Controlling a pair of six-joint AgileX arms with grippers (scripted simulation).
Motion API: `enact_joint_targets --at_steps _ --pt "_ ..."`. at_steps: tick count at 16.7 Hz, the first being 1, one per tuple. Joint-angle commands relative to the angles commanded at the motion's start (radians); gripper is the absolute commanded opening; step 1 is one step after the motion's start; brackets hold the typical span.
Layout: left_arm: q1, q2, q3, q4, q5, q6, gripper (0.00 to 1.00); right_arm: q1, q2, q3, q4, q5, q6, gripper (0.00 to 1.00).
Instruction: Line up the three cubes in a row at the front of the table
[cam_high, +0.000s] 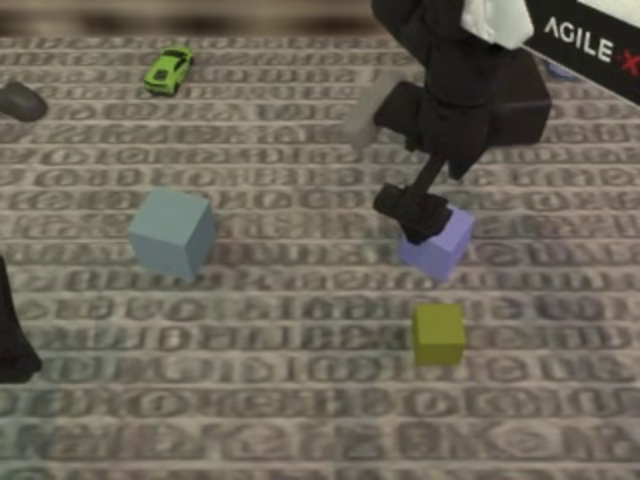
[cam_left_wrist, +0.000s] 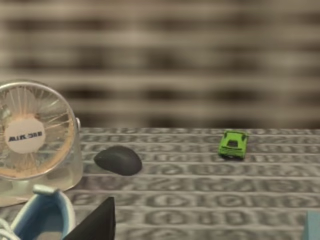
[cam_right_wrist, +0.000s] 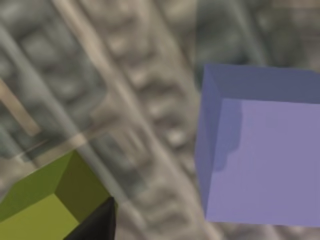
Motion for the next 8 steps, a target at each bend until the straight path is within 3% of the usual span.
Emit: enact_joint_targets --at_steps 8 --pt "0.0 0.0 0.0 0.0 0.0 0.0 1.0 -0.011 0.027 0.019 0.006 0.002 0.037 1.0"
